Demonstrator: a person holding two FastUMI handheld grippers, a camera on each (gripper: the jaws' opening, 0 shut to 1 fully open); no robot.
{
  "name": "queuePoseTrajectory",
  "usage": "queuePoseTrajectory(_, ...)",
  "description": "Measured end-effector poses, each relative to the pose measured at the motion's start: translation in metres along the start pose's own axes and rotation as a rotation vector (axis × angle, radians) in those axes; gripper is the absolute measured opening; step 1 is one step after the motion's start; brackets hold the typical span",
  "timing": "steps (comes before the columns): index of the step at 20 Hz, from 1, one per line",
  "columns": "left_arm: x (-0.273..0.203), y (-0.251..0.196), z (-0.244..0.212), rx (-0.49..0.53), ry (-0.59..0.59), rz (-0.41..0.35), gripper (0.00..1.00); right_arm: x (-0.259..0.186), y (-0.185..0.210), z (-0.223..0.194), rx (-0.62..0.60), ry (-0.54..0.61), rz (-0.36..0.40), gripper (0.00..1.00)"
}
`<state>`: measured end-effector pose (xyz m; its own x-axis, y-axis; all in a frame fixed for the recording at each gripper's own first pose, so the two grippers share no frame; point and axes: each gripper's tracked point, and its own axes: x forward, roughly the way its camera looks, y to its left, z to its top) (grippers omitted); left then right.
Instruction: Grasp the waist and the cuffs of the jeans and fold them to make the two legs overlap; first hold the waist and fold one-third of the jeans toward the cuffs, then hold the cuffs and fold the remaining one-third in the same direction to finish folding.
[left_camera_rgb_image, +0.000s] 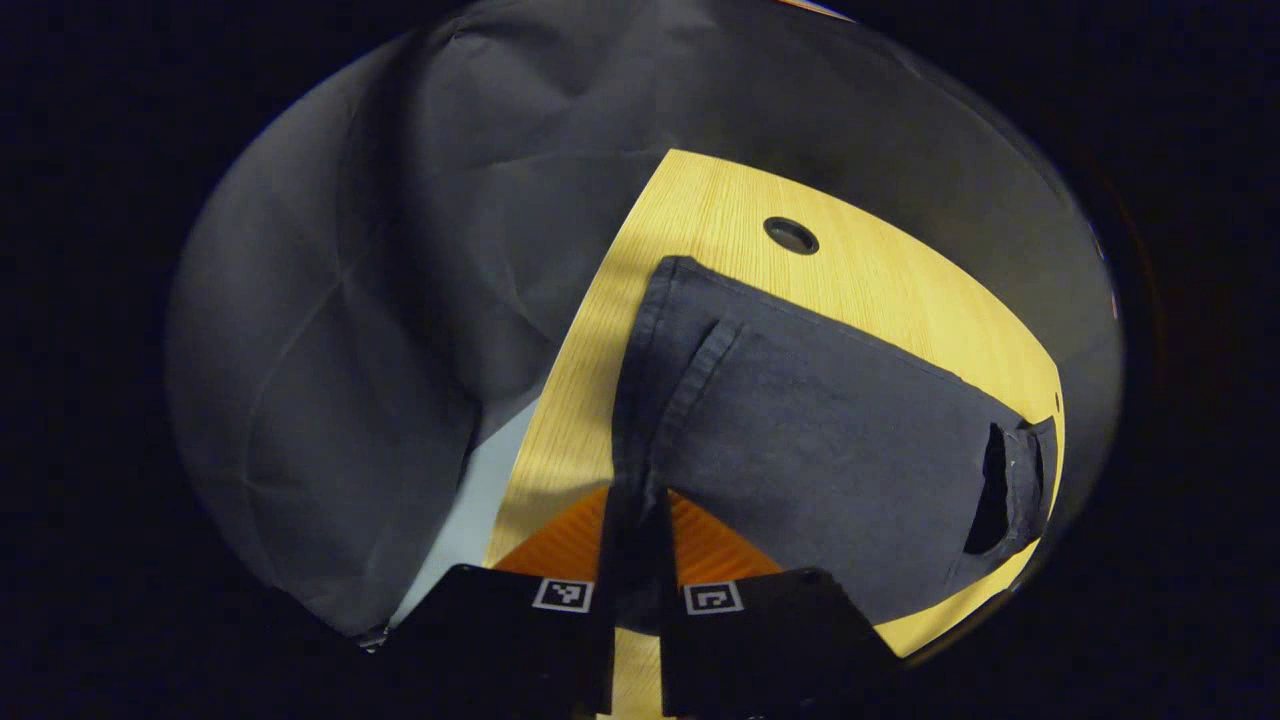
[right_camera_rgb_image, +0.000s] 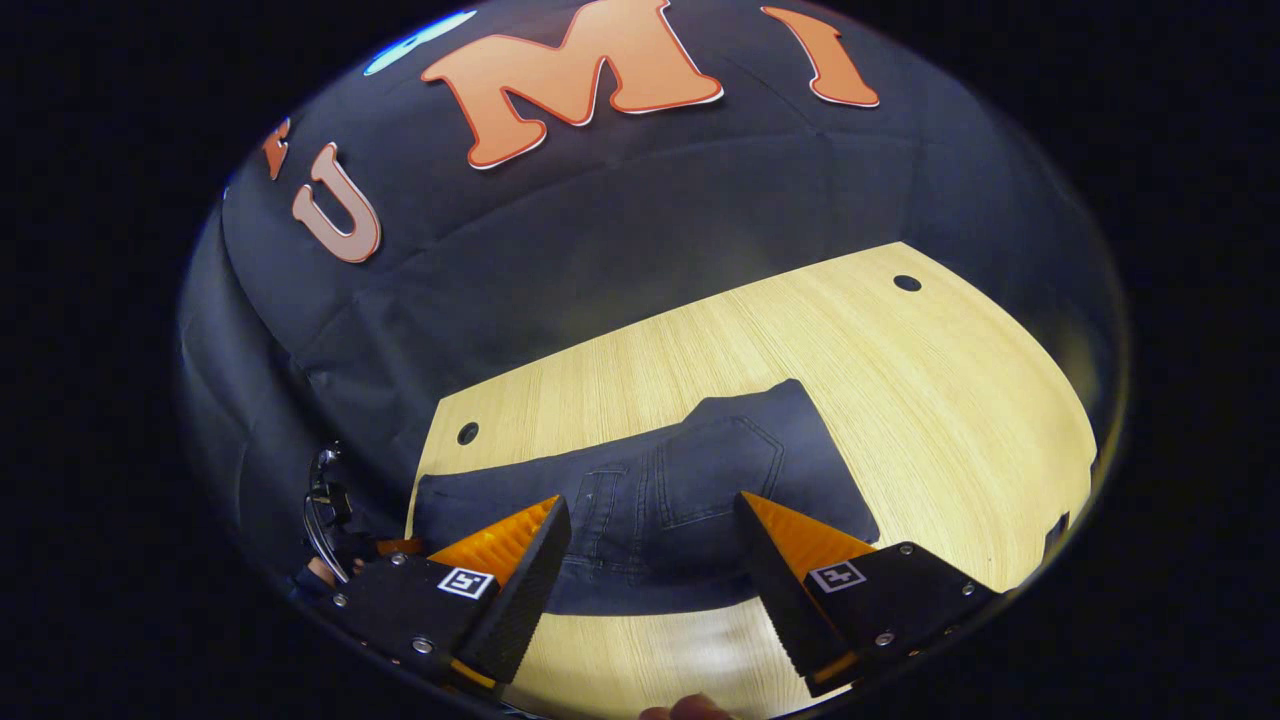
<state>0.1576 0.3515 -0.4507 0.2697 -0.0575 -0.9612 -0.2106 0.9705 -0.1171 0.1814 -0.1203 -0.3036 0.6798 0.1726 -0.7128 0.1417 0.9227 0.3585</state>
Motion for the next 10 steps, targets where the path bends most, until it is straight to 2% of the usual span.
queuePoseTrajectory(1, 0.006, -0.002, -0.004, -0.007, 0.014, -0.008, 0.12, 0.0, -0.002, -0.001, -0.004, 0.0, -0.002, 0.99)
queuePoseTrajectory(3, -0.014, -0.006, 0.008, -0.042, -0.037, -0.048, 0.06, -0.001, -0.003, -0.002, -0.008, 0.007, 0.005, 0.99)
queuePoseTrajectory(6, -0.051, -0.019, 0.017, -0.041, -0.113, -0.085, 0.06, -0.003, -0.009, 0.005, -0.003, -0.009, 0.014, 0.99)
queuePoseTrajectory(10, -0.106, -0.057, 0.041, -0.087, -0.198, -0.205, 0.06, -0.007, -0.014, 0.015, -0.02, -0.033, 0.024, 0.99)
